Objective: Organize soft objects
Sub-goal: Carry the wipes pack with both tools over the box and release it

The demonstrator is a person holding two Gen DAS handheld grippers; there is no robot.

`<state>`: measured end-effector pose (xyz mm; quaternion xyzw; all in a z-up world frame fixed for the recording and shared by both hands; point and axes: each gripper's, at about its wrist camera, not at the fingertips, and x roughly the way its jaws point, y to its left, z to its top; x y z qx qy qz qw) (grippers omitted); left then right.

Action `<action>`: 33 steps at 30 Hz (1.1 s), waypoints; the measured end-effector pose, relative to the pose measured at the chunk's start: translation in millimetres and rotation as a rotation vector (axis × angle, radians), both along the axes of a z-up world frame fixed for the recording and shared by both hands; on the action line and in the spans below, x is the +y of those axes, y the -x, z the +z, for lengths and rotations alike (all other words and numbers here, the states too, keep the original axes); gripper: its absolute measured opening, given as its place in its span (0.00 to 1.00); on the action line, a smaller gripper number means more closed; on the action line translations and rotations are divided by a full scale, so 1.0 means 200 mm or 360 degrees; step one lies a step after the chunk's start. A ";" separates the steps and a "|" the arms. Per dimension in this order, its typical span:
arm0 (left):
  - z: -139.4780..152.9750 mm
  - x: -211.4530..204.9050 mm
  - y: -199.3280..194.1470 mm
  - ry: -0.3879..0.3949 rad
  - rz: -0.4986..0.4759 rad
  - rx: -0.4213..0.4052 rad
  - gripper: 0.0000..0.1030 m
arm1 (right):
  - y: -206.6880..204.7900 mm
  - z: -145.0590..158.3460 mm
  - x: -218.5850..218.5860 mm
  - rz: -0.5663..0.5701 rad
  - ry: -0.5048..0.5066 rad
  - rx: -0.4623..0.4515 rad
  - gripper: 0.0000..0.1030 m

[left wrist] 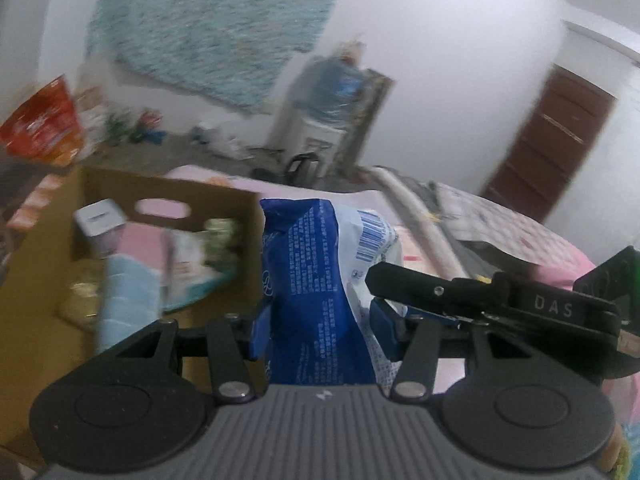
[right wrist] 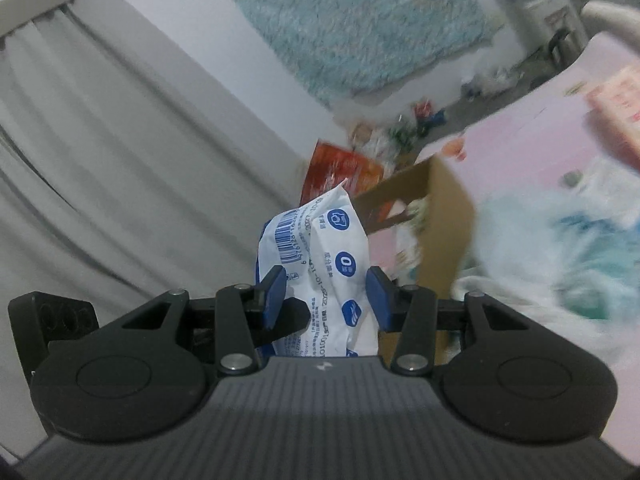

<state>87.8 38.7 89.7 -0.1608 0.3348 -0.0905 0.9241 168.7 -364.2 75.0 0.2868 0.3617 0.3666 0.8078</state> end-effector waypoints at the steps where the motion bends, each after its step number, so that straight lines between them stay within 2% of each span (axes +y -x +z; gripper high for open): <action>1: -0.02 0.06 -0.03 0.0020 0.0029 0.0032 0.51 | -0.04 -0.01 0.07 0.0020 0.0018 0.0015 0.43; 5: -0.12 0.25 -0.14 0.0050 0.0092 0.0140 0.51 | -0.13 -0.06 0.30 0.0067 0.0096 0.0100 0.43; 12: -0.28 0.45 -0.30 0.0128 0.0102 0.0316 0.50 | -0.24 -0.16 0.49 0.0053 0.0248 0.0218 0.45; 13: -0.31 0.46 -0.32 0.0133 0.0093 0.0339 0.51 | -0.25 -0.17 0.50 0.0042 0.0282 0.0223 0.46; 15: -0.37 0.47 -0.36 0.0134 0.0124 0.0387 0.61 | -0.26 -0.17 0.53 0.0030 0.0354 0.0184 0.50; 17: -0.39 0.48 -0.37 0.0144 0.0146 0.0399 0.63 | -0.30 -0.18 0.54 -0.0009 0.0413 0.0142 0.51; 23: -0.38 0.47 -0.36 0.0126 0.0153 0.0387 0.63 | -0.30 -0.16 0.49 0.0004 0.0341 0.0127 0.55; 27: -0.35 0.46 -0.33 0.0107 0.0159 0.0356 0.65 | -0.29 -0.15 0.42 0.0007 0.0218 0.0131 0.58; 33: -0.27 0.43 -0.24 0.0070 0.0181 0.0287 0.74 | -0.20 -0.09 0.24 -0.0022 0.0045 0.0070 0.66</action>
